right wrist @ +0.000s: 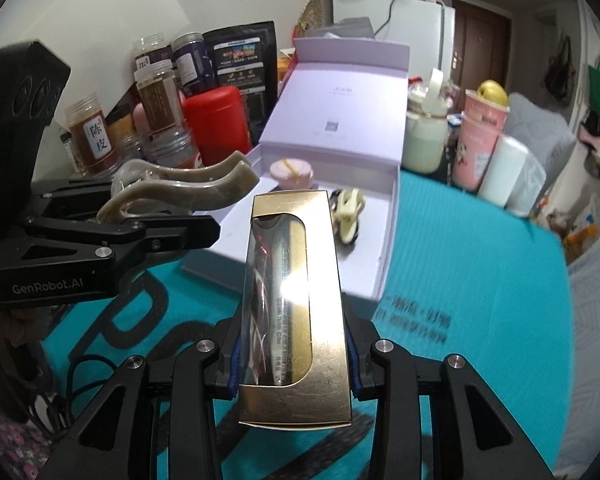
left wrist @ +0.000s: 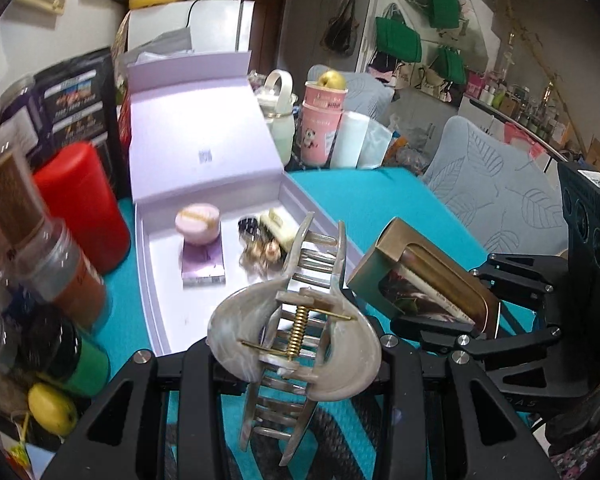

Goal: Organize rigid objects
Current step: 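Carry the clear claw clip and gold box over the open gift box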

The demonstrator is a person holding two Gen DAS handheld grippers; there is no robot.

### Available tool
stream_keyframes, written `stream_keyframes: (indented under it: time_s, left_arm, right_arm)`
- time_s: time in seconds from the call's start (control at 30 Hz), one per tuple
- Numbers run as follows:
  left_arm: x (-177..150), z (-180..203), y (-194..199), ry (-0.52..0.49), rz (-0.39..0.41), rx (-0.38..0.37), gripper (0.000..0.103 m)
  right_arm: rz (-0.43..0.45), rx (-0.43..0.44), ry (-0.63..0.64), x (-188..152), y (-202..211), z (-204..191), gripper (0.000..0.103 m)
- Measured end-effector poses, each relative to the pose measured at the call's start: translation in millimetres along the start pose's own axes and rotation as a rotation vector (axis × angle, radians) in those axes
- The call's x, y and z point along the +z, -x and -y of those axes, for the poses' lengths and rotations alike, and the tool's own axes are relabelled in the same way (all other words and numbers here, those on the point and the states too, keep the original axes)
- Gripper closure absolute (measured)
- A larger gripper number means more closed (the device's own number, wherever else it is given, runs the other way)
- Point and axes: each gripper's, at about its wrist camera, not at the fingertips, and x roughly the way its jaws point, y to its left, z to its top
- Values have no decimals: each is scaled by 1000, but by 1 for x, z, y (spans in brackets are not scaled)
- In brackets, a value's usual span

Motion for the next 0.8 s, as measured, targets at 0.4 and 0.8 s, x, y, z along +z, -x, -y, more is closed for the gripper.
stream_keyframes:
  time_s: [0.4,0.8]
  left_arm:
    - [41,-14,-19,-14,16,43,67]
    - [50,-36,-55,-13,-26,48,67]
  right_arm:
    - [63,-15,52,38,-5,15,65]
    - [52,15,67,55,-41,23,65]
